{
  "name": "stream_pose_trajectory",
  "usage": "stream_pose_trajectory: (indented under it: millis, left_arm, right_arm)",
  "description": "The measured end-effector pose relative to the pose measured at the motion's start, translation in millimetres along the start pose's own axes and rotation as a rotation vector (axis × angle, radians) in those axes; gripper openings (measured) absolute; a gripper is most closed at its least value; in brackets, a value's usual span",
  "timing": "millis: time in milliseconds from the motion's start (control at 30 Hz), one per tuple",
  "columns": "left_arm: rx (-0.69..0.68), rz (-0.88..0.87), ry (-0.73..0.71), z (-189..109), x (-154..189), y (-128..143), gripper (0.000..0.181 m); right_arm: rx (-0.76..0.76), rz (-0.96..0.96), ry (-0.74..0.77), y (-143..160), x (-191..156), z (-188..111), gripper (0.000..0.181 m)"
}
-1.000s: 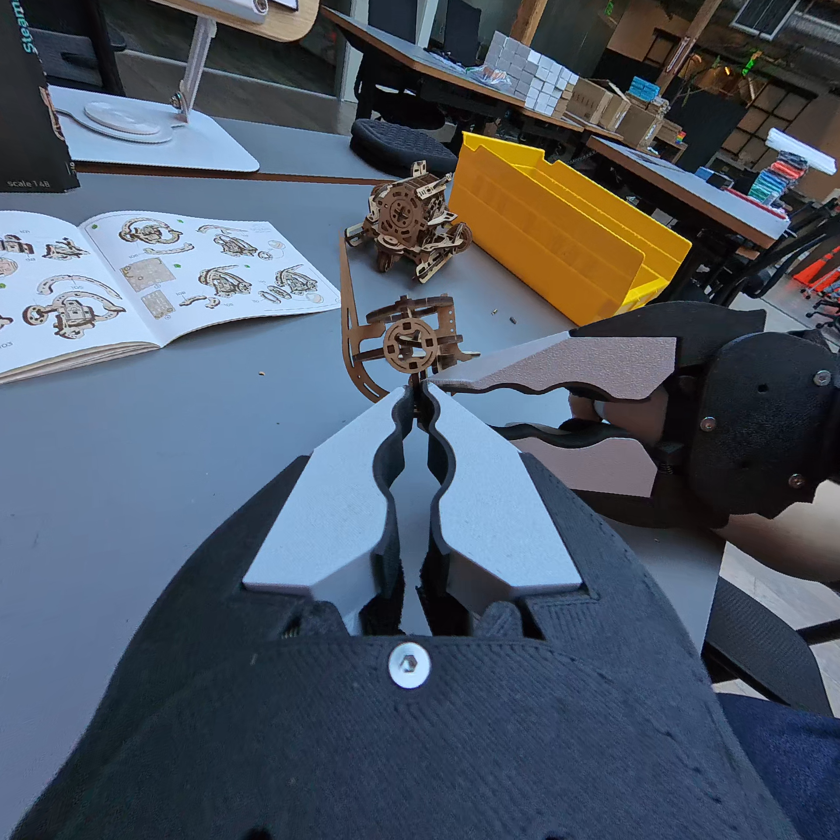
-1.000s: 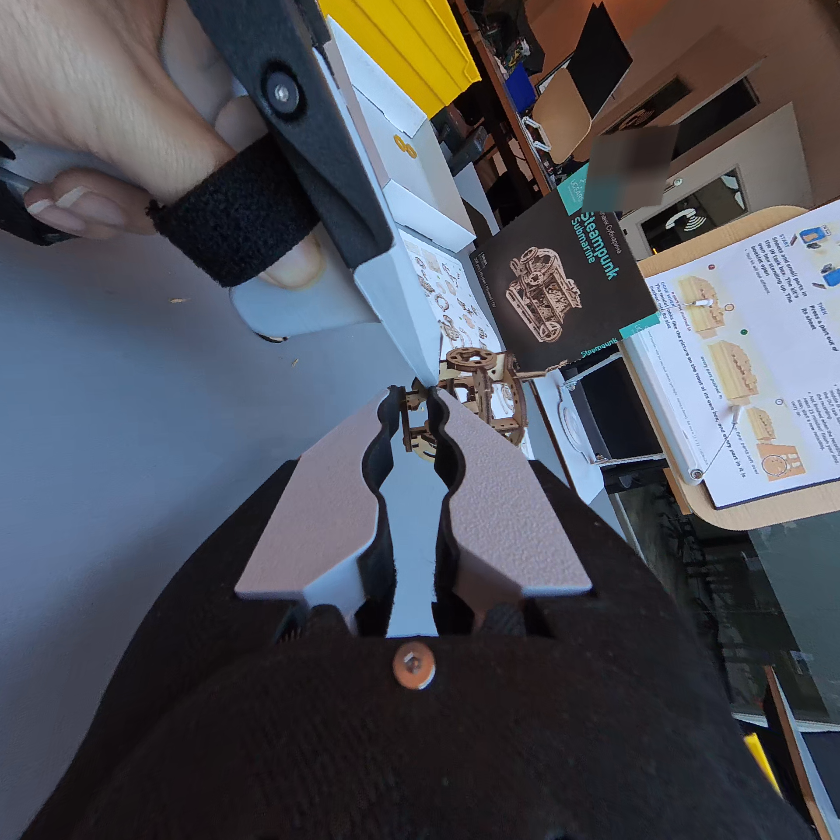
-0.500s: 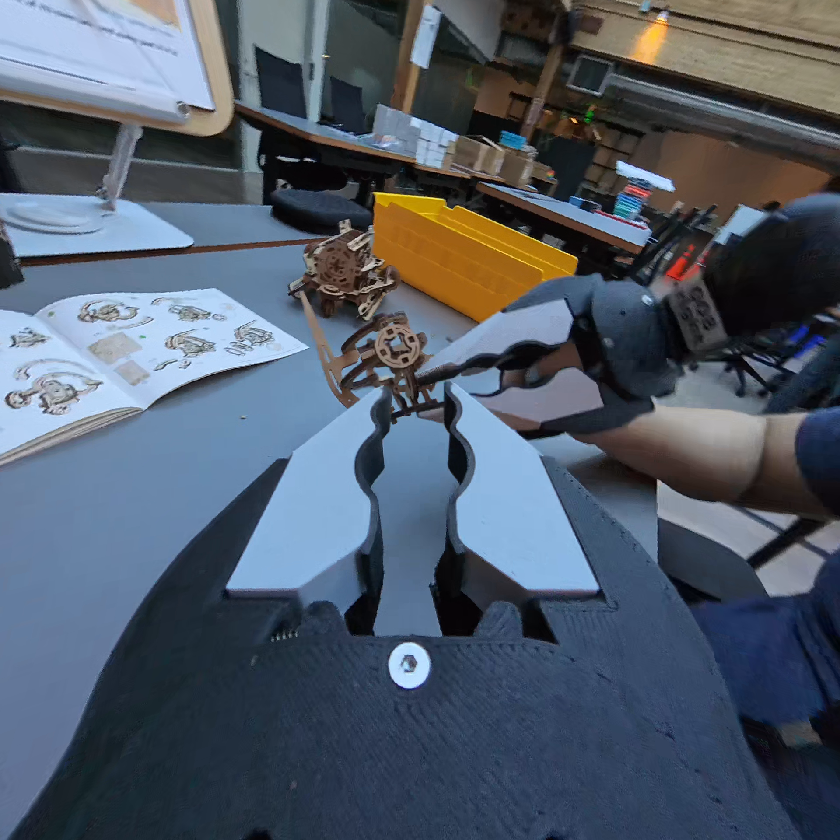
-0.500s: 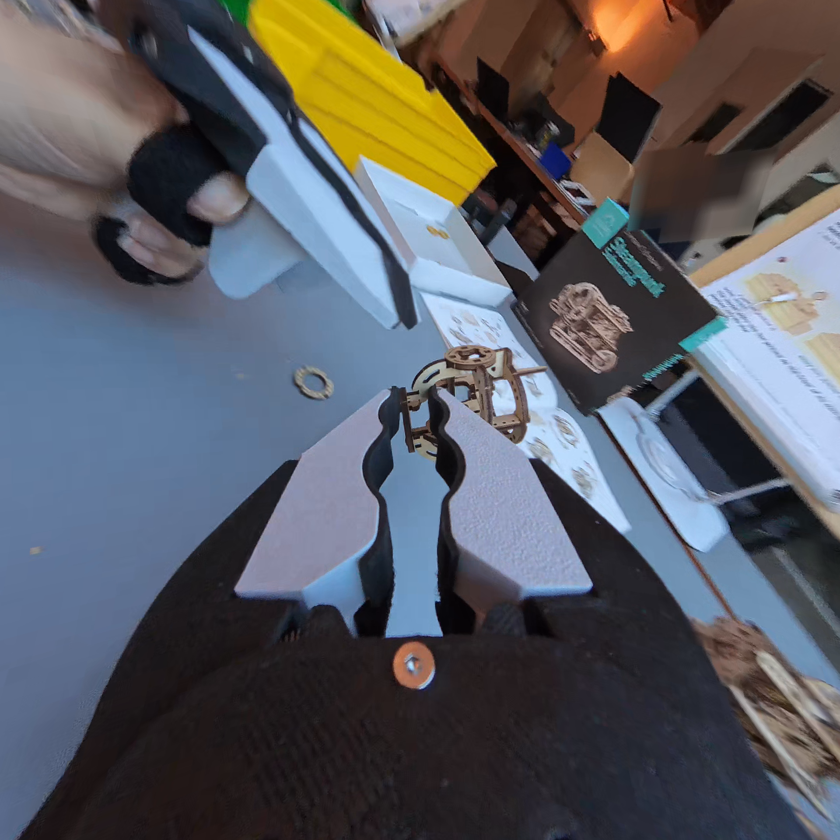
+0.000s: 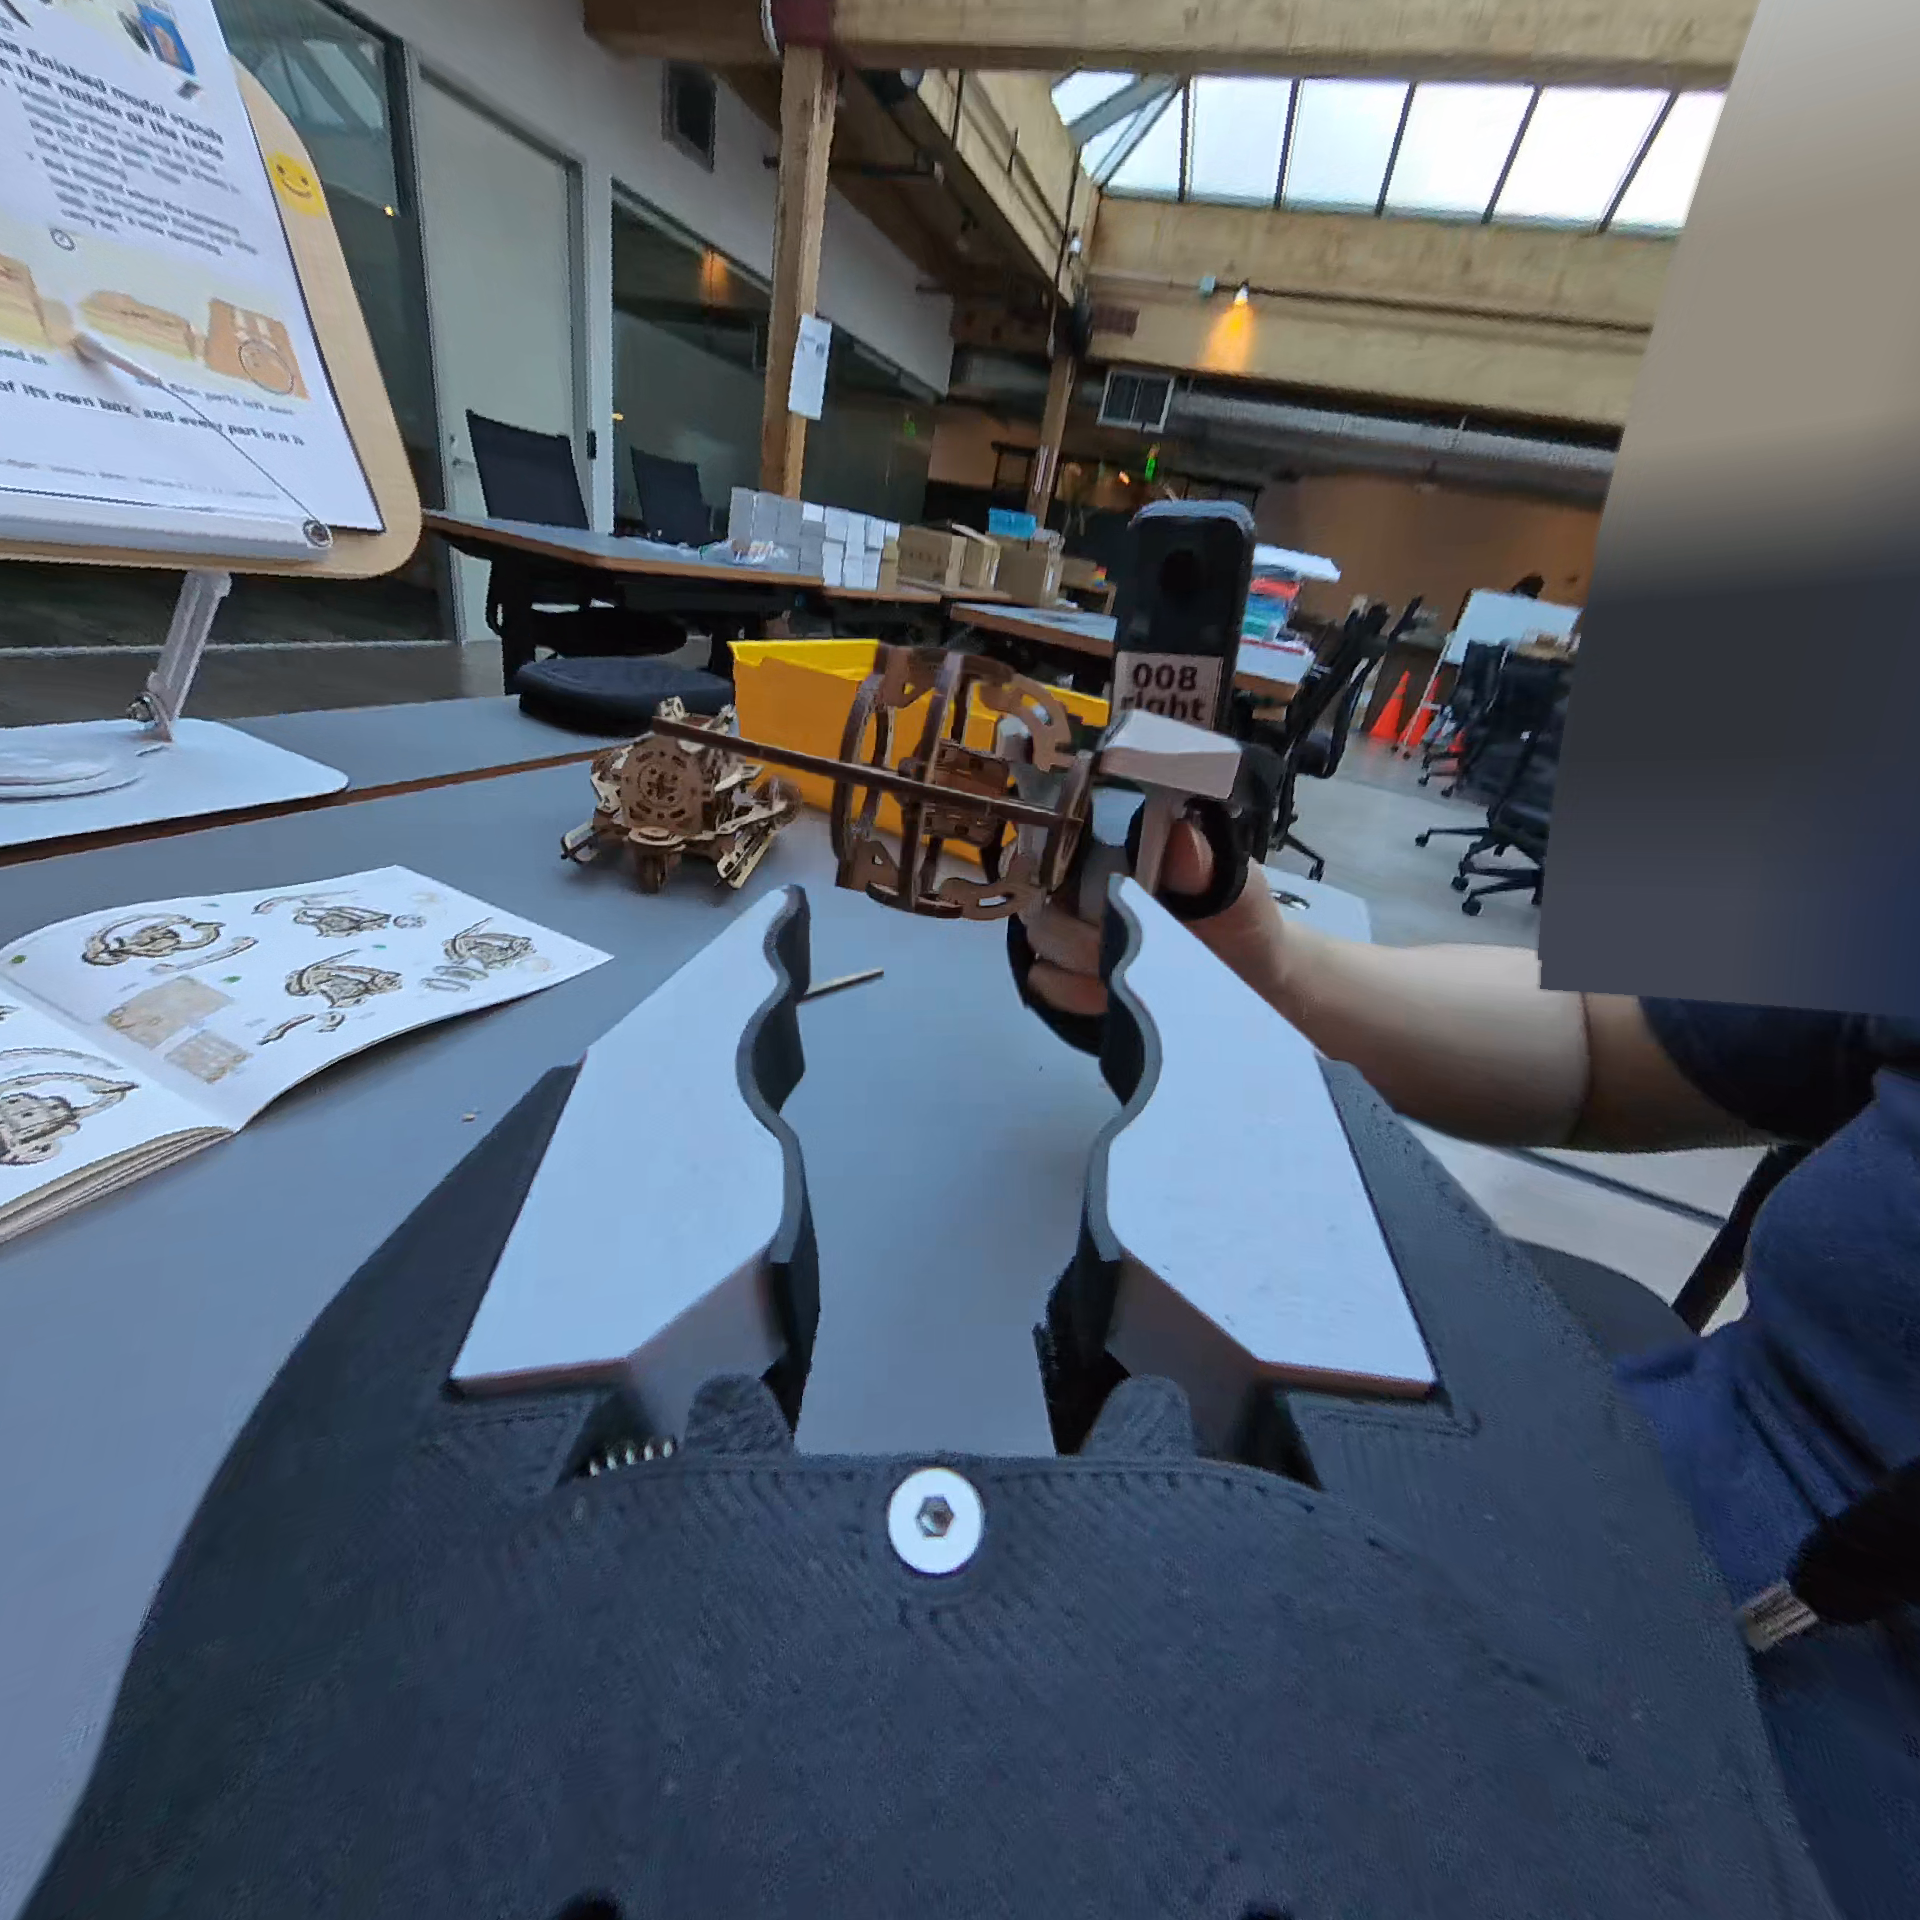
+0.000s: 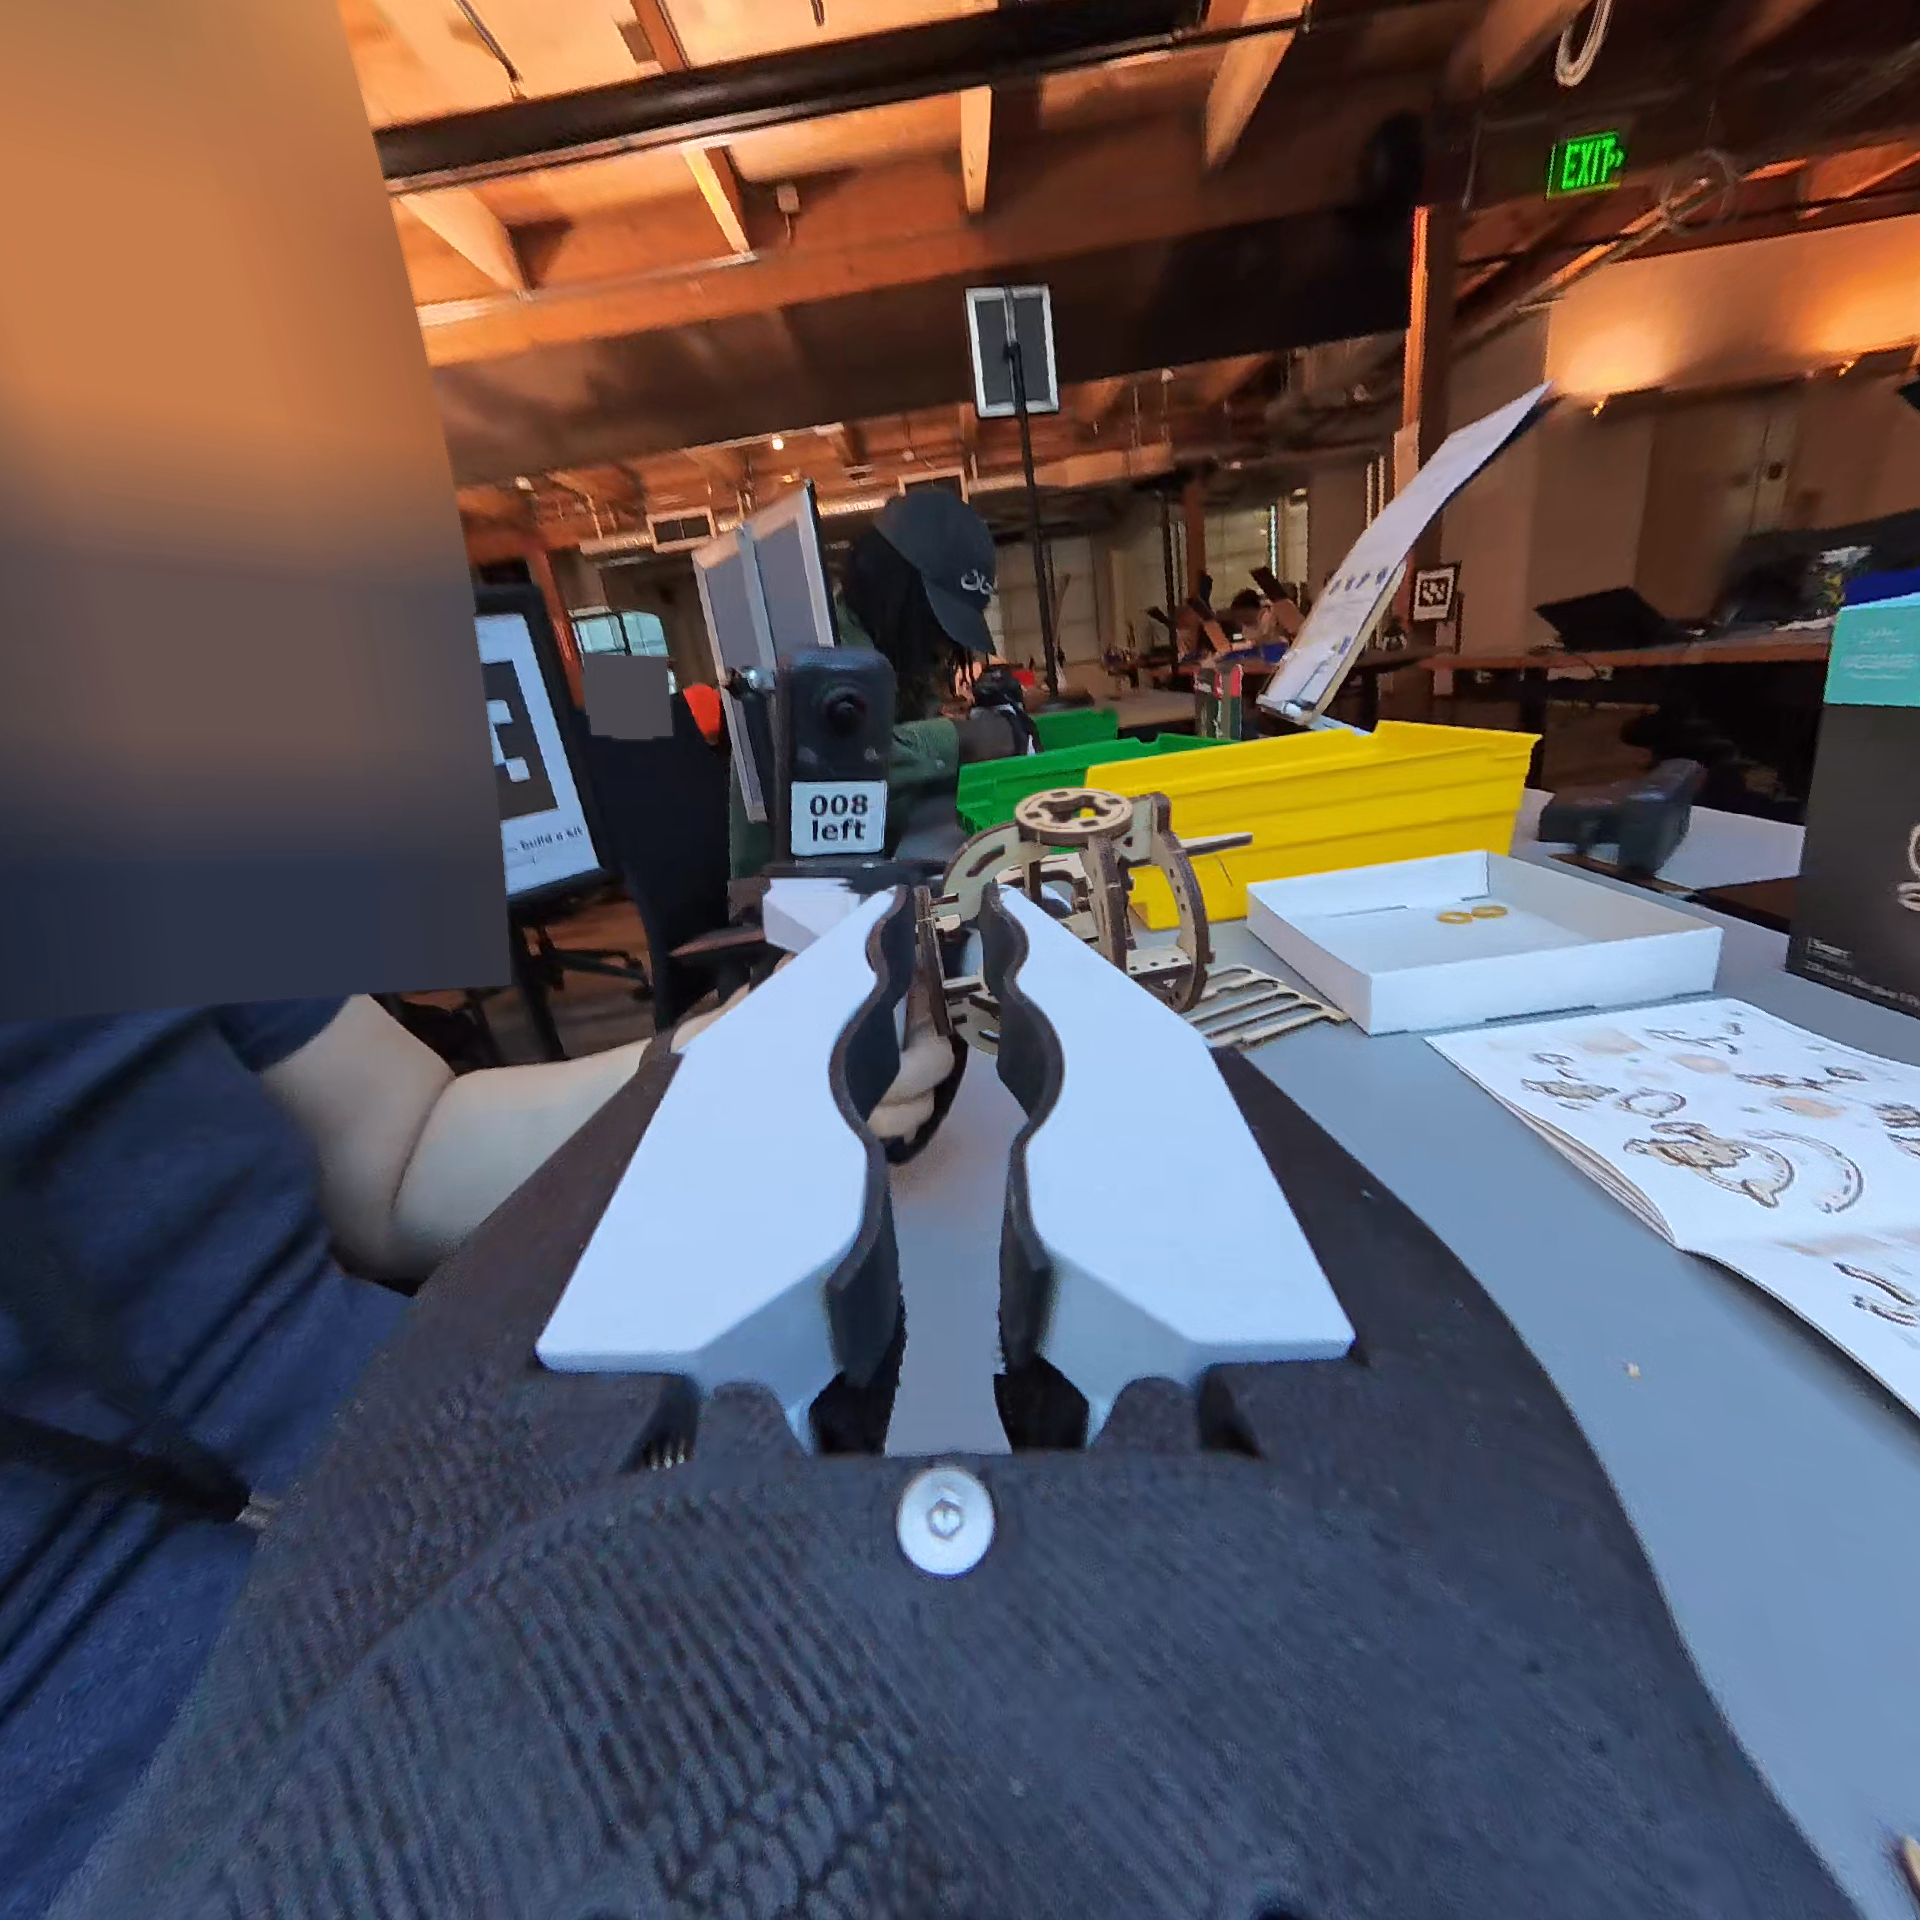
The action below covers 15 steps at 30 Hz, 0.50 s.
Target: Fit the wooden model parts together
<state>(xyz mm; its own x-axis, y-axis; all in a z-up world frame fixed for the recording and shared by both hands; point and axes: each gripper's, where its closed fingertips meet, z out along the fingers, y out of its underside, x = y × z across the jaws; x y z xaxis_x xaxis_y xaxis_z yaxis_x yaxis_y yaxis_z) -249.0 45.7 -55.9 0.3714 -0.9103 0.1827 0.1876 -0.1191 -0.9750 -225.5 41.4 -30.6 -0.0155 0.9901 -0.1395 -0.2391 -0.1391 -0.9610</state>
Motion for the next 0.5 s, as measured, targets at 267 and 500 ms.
stream_pose_trajectory:
  millis: [267,500]
  left_arm:
    - [0.051,-0.097,0.066,18,13,5,0.049]
    - [0.137,0.005,-0.022,8,7,-8,0.021]
  right_arm:
    - [0.079,0.006,-0.029,-6,-7,3,0.01]
    - [0.098,-0.034,0.012,-10,-2,-1,0.01]
